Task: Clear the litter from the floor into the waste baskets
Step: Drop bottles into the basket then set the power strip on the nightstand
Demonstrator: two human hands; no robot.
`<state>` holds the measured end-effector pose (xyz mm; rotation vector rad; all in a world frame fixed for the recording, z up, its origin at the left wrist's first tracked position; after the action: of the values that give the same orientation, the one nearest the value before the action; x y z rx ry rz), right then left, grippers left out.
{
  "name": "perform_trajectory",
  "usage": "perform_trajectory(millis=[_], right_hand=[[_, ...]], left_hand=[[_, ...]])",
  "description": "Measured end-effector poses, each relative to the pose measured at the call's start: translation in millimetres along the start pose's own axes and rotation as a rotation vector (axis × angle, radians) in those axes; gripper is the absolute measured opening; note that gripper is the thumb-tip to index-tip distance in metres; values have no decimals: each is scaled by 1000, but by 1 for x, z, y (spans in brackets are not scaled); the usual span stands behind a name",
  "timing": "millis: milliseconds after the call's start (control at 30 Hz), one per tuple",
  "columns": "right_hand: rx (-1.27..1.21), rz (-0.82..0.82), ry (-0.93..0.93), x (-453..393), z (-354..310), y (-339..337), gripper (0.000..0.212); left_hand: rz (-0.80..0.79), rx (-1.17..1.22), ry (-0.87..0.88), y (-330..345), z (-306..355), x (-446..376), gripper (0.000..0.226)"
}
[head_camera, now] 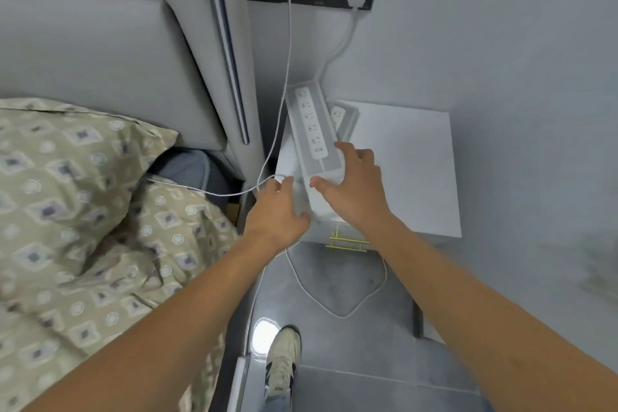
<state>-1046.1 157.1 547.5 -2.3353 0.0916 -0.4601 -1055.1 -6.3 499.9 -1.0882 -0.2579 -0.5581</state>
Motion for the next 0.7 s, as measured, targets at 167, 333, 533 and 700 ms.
perform_trajectory(millis=[167,333,533,700], right_hand=[[174,-25,8,-75,-5,41,71],[303,15,82,-101,23,37,82],[262,42,141,-83,64,13,87],[220,42,157,-57,94,-2,86]], left_hand=[[-52,-111,109,6,-1,-69,57],[-152,-122,34,17,0,-107,72],[-93,-181,-40,36,25,-119,106],[26,-395,-71,40,37,-122,106]])
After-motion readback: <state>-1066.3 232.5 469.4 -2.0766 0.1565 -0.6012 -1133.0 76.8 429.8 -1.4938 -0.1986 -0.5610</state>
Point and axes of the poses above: each hand's wrist, its own x-axis away from the middle knuckle, its own y-axis out of the palm, z = x × y, the point moved 9 cm from there along -x, towards the middle knuckle, and after that the axes turned 7 degrees about -z, right-handed, at the moved point
